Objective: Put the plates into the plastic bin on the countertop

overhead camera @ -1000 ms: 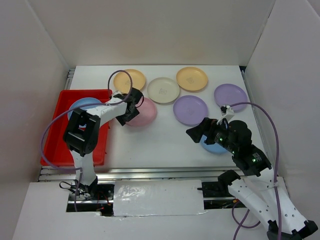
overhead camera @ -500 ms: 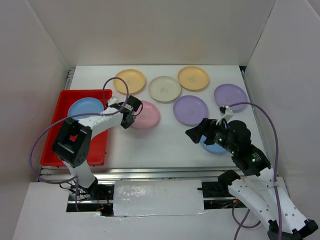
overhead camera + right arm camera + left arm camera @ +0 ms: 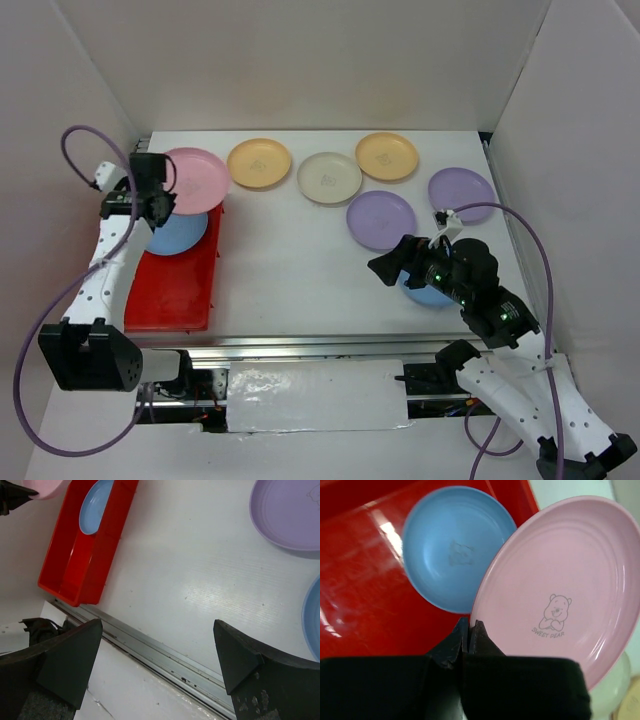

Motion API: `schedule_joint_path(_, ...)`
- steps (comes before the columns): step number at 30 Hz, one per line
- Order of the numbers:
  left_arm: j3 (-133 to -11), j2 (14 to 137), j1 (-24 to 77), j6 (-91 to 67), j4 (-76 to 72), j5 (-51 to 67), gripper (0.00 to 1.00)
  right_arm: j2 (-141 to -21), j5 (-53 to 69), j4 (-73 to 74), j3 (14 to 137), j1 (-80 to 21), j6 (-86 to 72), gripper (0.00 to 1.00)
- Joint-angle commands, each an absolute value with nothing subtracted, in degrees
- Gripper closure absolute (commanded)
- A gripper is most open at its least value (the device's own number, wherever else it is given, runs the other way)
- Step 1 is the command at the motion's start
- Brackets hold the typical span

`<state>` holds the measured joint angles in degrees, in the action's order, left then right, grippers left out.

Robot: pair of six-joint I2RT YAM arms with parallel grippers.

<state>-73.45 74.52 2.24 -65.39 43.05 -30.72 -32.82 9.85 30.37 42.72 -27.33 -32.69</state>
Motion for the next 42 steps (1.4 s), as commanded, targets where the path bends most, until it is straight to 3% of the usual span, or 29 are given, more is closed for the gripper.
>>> schedule_joint_path(1, -72.25, 76.28, -7.34, -58.37, 41.84, -22.78, 1.00, -33.92, 11.07, 26.28, 43.95, -28.04, -33.05, 0.00)
schedule_joint_path(7, -71.36, 85.23, -19.31, -54.32, 37.45, -14.87, 1.00, -34.19, 11.34, 26.63, 44.38, -28.21, -32.61, 0.00)
schedule_joint_path(14, -75.06, 91.05, -21.01, -52.56, 37.44, -13.97, 0.98, -34.45, 11.69, 25.84, 43.51, -28.39, -32.78, 0.00)
schedule_joint_path(16, -74.27, 90.53, -21.01, -53.17, 37.62, -14.76, 0.84, -34.98, 12.30, 25.40, 43.42, -28.39, -32.87, 0.00)
schedule_joint_path(17, -74.01, 90.35, -21.01, -53.43, 38.40, -15.72, 0.62, -35.33, 12.74, 25.40, 43.42, -28.48, -32.96, 0.00)
schedule_joint_path(19, -73.57, 89.04, -21.09, -53.88, 38.85, -15.56, 0.33, -35.33, 12.66, 25.57, 43.68, -28.74, -32.87, 0.00)
schedule_joint_path(20, -73.65, 88.16, -20.92, -54.22, 39.89, -16.43, 0.09, -35.16, 12.31, 25.75, 43.77, -28.83, -32.78, 0.00)
schedule_joint_path(21, -73.91, 85.81, -19.70, -54.05, 40.08, -17.31, 0.01, -35.16, 12.13, 25.75, 43.86, -28.92, -32.61, 0.00)
schedule_joint_path(26, -75.76, 76.92, -11.18, -51.42, 40.44, -22.06, 0.01, -34.19, 9.33, 27.86, 44.82, -29.09, -32.17, 0.00)
schedule_joint_path(30, -72.34, 72.86, 8.11, -44.74, 32.27, -15.13, 0.01, -32.70, 2.57, 28.12, 45.00, -29.00, -34.27, 0.00)
schedule_joint_path(35, -74.61, 82.77, 28.17, -44.13, 26.56, -11.96, 0.01, -33.31, -11.31, 34.62, 48.69, -28.92, -39.72, 0.00)
schedule_joint_path(38, -80.56, 94.70, 36.26, -44.39, 24.88, -12.83, 0.01, -31.38, -19.23, 38.14, 49.39, -28.57, -43.49, 0.00)
schedule_joint_path(42, -85.51, 103.52, 41.22, -46.31, 20.76, -13.98, 0.01, -28.92, -21.01, 41.04, 50.18, -27.69, -42.81, 0.00)
